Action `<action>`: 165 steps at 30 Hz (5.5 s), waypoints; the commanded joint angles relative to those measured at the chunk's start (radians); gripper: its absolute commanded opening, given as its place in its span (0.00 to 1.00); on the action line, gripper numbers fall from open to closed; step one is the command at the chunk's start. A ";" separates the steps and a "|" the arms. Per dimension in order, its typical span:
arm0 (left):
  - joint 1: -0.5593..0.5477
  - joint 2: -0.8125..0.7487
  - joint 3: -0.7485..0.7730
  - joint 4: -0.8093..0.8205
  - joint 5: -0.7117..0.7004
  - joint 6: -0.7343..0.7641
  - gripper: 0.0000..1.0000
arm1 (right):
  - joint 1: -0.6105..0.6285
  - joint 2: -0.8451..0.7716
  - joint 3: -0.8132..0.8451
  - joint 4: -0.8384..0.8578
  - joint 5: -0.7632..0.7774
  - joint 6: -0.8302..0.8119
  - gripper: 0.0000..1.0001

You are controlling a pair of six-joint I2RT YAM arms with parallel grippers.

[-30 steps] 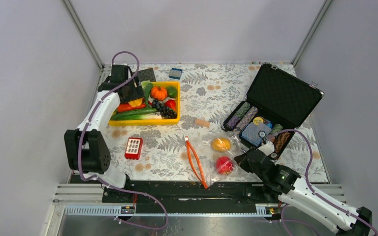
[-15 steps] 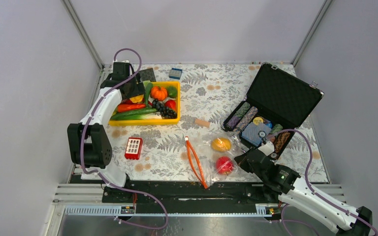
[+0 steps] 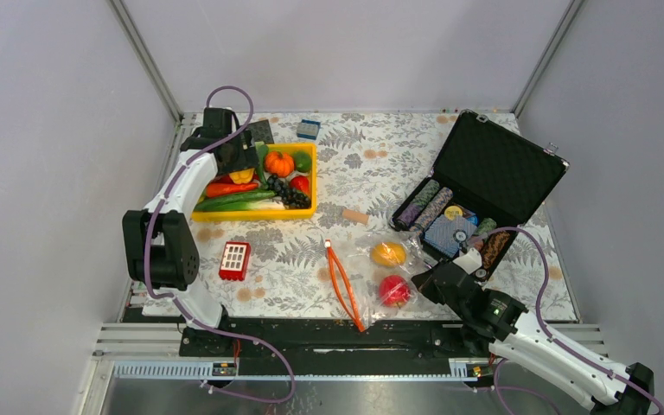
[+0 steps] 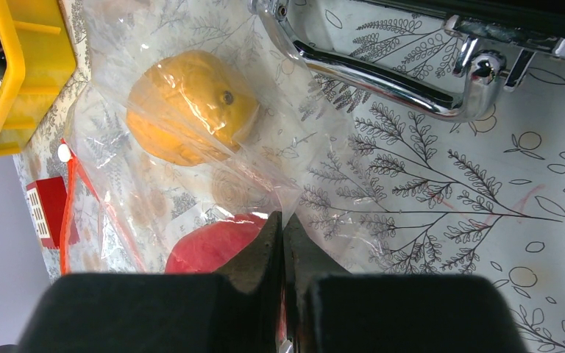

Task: Open the zip-top bag and remove the fake food
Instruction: Place the fake vegetable in the bin, then pick up the fake fruit from the zipper food storage bag.

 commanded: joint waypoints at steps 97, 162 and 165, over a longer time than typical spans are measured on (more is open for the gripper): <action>-0.998 -0.542 -0.868 0.482 -0.125 -0.708 0.48 | -0.001 0.171 0.071 0.096 0.013 -0.113 0.00; -1.136 -0.272 -0.685 0.481 0.086 -0.572 0.99 | 0.000 0.342 0.020 0.308 -0.125 -0.106 0.00; -1.143 -0.269 -0.686 0.480 0.088 -0.565 0.99 | 0.000 0.340 0.014 0.310 -0.125 -0.101 0.00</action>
